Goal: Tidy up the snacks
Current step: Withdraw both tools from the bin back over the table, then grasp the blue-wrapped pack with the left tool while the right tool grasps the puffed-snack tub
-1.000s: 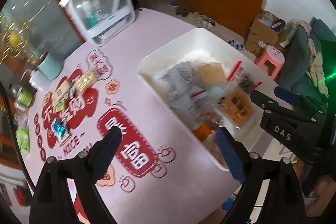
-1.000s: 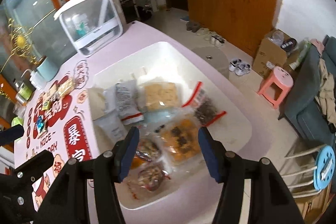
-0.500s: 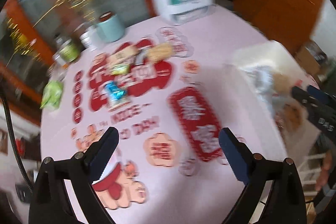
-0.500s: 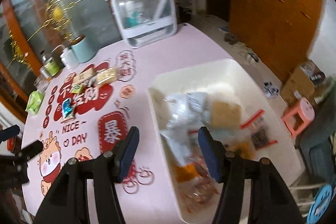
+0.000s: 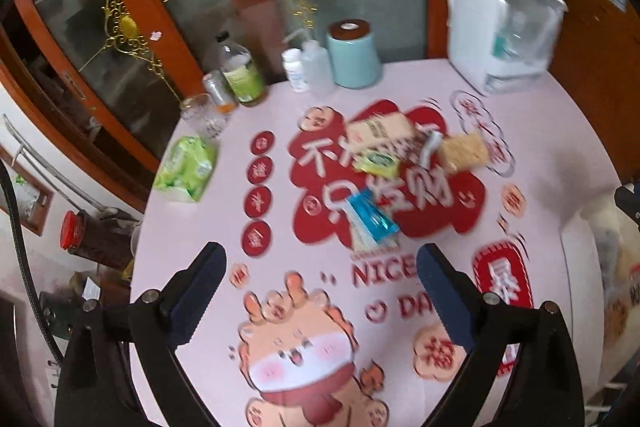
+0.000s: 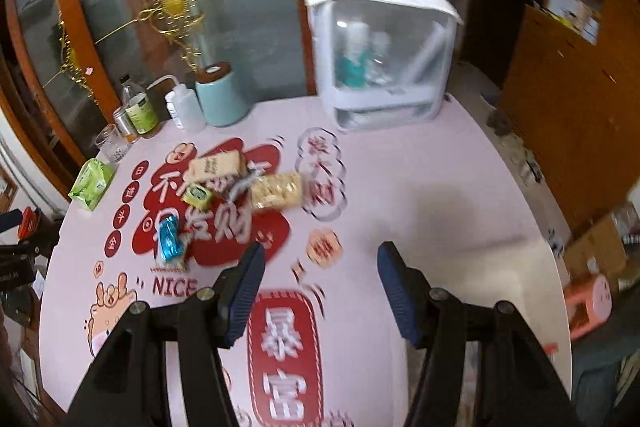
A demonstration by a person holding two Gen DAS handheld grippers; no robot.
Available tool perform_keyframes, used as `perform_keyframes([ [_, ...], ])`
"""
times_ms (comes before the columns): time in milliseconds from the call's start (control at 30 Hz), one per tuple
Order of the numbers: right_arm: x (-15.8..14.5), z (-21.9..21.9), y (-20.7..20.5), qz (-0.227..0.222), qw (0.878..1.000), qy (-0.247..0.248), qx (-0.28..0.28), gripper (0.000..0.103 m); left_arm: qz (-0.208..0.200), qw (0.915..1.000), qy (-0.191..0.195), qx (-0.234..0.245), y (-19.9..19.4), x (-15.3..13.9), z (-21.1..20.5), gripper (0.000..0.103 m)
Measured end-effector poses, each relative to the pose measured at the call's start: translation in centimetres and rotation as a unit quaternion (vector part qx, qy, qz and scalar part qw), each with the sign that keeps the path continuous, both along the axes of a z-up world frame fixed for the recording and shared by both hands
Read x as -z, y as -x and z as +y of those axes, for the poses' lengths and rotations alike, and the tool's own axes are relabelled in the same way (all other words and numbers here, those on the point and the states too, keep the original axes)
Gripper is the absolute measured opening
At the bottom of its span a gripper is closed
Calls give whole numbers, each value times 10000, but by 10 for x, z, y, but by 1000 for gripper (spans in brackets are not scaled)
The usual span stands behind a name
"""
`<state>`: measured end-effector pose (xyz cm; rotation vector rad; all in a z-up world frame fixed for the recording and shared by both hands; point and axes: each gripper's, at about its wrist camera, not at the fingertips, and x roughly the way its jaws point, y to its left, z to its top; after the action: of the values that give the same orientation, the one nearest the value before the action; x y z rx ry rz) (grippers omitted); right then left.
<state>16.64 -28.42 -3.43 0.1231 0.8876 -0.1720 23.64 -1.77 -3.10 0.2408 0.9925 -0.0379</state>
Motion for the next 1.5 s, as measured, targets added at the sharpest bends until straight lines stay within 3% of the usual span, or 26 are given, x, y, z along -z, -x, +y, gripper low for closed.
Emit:
perform_keyframes([
  [133,10,7,-53,252,9993,-101,-268,65,94,9999,6,-104,-42,9,3,102],
  [200,19,9,-77,340,9987,-132,-370,76,217,9997,60,-122,-59,19,-1,102],
  [433,60,9,-156,553,9959,-347,-623,99,812,9966,16,-170,-102,88,-25,102],
  [633,107,-8,-201,704,9949,-569,-436,102,1299,9903,206,-447,-127,145,-26,102],
  [833,149,-26,-224,821,9898,-1149,-170,103,1655,9829,433,-676,-142,188,-25,102],
  [967,166,-21,-229,664,9931,-939,-231,103,1817,9792,493,-752,-149,206,-25,102],
  [1233,204,11,-236,1269,9873,-447,-846,103,1963,9759,551,-779,-159,225,-28,102],
  [1333,212,22,-239,1424,9861,-156,-845,103,1988,9752,548,-799,-160,231,-27,102],
  [1500,218,25,-243,1566,9846,-86,-777,103,1961,9761,474,-808,-160,237,-27,102],
])
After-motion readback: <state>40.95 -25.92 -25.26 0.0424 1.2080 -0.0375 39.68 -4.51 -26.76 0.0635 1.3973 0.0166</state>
